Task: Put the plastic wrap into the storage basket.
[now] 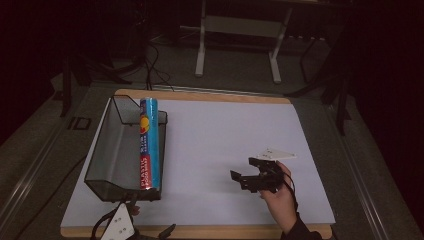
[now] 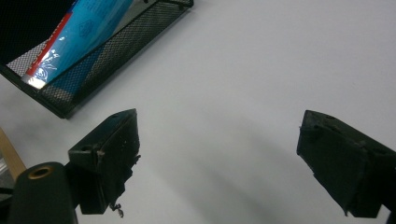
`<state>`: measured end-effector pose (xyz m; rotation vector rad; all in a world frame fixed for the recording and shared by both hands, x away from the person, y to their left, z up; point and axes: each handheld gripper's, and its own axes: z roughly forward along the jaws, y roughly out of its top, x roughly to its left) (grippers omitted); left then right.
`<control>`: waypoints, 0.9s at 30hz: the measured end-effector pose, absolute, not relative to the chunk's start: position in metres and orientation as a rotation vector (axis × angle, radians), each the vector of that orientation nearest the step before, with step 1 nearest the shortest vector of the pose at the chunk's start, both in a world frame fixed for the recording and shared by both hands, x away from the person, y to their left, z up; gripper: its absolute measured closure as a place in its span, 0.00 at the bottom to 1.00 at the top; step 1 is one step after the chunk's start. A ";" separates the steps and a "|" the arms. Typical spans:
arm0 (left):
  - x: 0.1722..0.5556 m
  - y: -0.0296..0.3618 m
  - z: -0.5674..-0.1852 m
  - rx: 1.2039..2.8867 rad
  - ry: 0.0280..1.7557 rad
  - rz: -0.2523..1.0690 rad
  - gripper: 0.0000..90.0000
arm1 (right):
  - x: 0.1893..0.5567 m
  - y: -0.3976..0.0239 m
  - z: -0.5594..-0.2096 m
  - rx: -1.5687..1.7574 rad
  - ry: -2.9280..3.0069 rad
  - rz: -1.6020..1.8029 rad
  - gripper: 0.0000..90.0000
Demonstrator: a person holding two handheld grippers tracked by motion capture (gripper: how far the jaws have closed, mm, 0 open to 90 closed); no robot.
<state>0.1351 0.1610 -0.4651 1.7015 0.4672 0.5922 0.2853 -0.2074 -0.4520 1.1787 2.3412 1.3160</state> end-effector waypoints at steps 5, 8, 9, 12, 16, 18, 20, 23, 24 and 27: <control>0.135 0.160 -0.465 1.704 0.468 0.595 0.04 | 0.279 -0.219 -0.452 1.186 2.325 1.318 0.14; 0.135 0.160 -0.465 1.705 0.469 0.595 0.04 | 0.277 -0.226 -0.455 1.200 2.318 1.305 0.15; 0.135 0.160 -0.465 1.705 0.469 0.595 0.04 | 0.277 -0.226 -0.455 1.200 2.318 1.305 0.15; 0.135 0.160 -0.465 1.705 0.469 0.596 0.04 | 0.272 -0.234 -0.461 1.210 2.320 1.299 0.15; 0.135 0.160 -0.466 1.706 0.469 0.594 0.04 | 0.267 -0.241 -0.465 1.216 2.311 1.304 0.15; 0.135 0.160 -0.466 1.707 0.468 0.595 0.04 | 0.266 -0.243 -0.466 1.221 2.312 1.311 0.15; 0.135 0.160 -0.465 1.706 0.468 0.594 0.04 | 0.263 -0.246 -0.466 1.223 2.304 1.319 0.15; 0.135 0.160 -0.465 1.706 0.468 0.591 0.04 | 0.257 -0.250 -0.466 1.190 2.256 1.368 0.15; 0.135 0.160 -0.465 1.706 0.467 0.591 0.04 | 0.256 -0.251 -0.465 1.177 2.238 1.380 0.15; 0.135 0.160 -0.465 1.705 0.469 0.596 0.04 | 0.257 -0.251 -0.464 1.163 2.218 1.383 0.15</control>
